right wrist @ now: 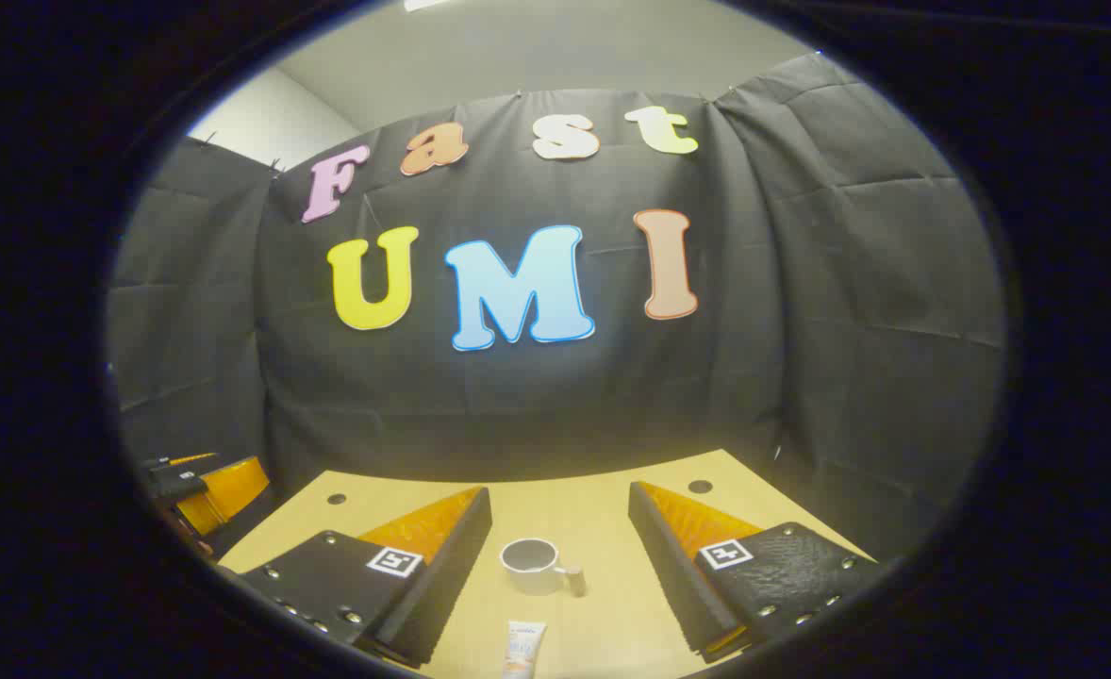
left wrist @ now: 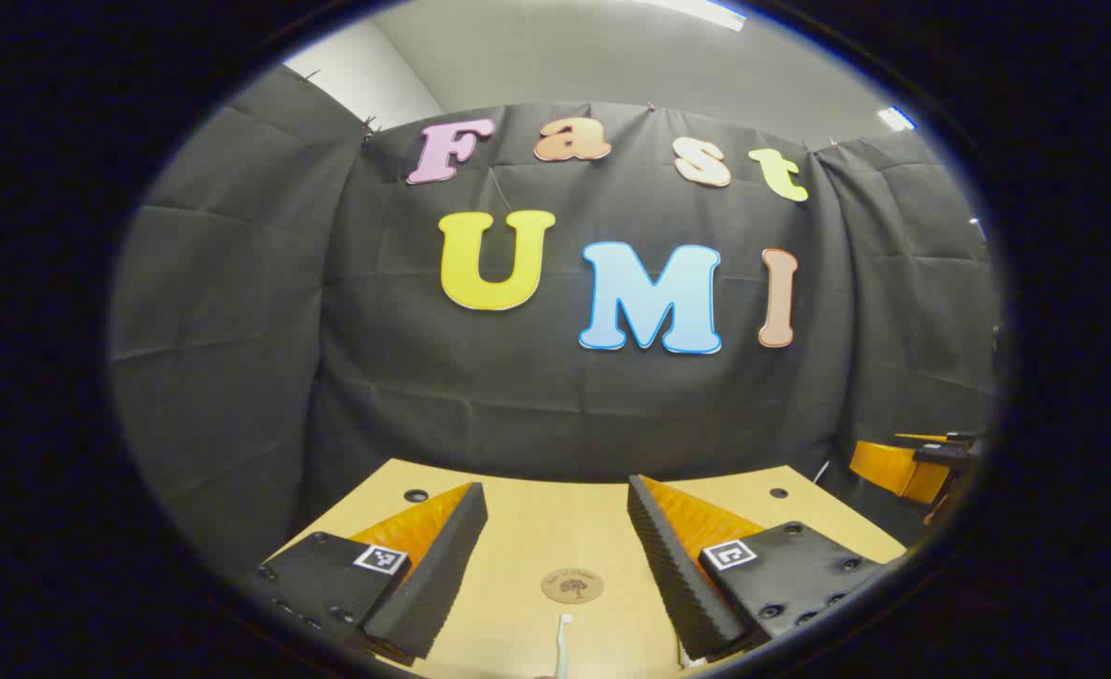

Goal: Put the toothbrush and toothpaste on the desktop into the cup, then pick up the cup and place it on the coaster on the desktop.

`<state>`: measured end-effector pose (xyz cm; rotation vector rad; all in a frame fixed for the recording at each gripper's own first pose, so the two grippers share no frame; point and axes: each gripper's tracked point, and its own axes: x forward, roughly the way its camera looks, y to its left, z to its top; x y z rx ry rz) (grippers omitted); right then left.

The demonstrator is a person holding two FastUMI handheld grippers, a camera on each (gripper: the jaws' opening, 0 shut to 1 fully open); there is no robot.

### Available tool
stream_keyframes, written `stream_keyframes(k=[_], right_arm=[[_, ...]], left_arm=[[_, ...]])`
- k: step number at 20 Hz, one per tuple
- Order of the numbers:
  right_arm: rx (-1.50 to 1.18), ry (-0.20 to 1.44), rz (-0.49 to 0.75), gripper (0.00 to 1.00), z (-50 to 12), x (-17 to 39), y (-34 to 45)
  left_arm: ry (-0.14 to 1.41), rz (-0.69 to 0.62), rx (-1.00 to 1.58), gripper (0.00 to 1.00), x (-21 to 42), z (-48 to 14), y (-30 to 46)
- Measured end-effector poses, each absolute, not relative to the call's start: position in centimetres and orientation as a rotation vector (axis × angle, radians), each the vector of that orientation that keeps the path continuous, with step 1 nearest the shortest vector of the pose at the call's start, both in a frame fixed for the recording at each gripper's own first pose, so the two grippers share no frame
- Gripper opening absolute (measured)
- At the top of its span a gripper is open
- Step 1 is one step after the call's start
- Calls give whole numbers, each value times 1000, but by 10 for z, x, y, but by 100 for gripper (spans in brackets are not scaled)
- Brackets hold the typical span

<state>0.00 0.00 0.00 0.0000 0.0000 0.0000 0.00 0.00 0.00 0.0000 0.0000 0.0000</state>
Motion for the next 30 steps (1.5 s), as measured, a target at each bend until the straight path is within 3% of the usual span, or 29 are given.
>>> stream_keyframes(k=[8,9,10,19,21,24,30], right_arm=[[-29,12,49,91,-3,9,7],[-27,12,50,87,-1,10,6],[-27,12,51,91,-2,11,7],[-14,110,63,91,-26,24,6],[-17,169,59,87,-42,28,5],[-47,318,83,91,-80,32,13],[-52,679,125,92,-168,39,29]], left_arm=[[7,-25,28,98,26,1,-22],[11,-24,33,97,28,0,-23],[10,-26,35,98,30,1,-26],[87,-37,20,98,46,-23,-28],[146,-34,-5,98,53,-42,-23],[250,-55,-29,98,60,-80,-20],[608,-33,-32,98,60,-195,5]])
